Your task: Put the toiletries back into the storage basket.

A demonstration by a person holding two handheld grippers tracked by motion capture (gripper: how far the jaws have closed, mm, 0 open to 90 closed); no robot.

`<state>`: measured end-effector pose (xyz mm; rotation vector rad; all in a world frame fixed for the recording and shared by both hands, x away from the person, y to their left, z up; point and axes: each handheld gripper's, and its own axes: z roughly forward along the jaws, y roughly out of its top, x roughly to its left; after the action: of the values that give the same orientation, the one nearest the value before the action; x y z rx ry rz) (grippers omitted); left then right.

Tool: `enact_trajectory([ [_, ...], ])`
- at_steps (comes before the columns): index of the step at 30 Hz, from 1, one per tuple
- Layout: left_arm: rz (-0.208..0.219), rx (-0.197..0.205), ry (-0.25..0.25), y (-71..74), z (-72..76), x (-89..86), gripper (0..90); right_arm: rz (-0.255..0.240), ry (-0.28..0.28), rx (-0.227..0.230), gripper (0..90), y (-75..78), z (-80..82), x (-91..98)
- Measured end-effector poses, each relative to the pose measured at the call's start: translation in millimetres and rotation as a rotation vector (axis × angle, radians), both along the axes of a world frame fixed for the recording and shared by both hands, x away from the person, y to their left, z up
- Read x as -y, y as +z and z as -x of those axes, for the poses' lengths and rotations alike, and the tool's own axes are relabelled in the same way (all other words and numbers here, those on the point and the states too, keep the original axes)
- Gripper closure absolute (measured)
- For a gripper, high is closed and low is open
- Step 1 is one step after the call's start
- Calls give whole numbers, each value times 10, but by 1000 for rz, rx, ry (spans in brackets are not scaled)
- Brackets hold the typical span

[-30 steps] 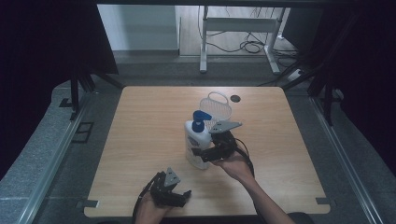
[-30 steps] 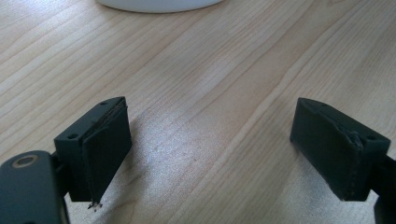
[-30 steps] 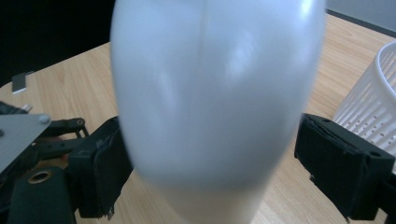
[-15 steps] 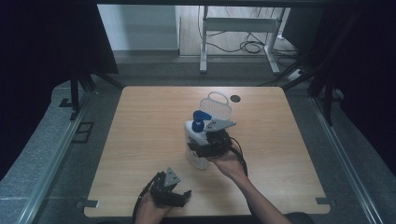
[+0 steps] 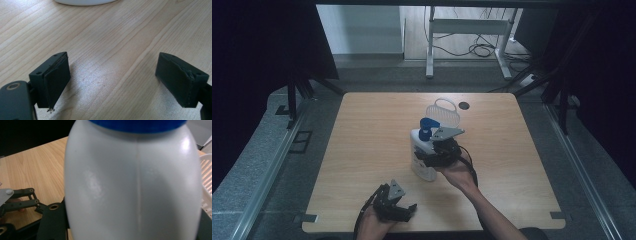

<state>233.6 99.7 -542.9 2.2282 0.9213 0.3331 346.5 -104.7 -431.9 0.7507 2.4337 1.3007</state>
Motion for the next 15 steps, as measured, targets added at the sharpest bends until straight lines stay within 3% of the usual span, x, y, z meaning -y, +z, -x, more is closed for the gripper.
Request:
enact_trajectory([
  [15, 2, 1, 2, -2, 0, 2, 118, -21, 78, -7, 375, 209, -184, 170],
])
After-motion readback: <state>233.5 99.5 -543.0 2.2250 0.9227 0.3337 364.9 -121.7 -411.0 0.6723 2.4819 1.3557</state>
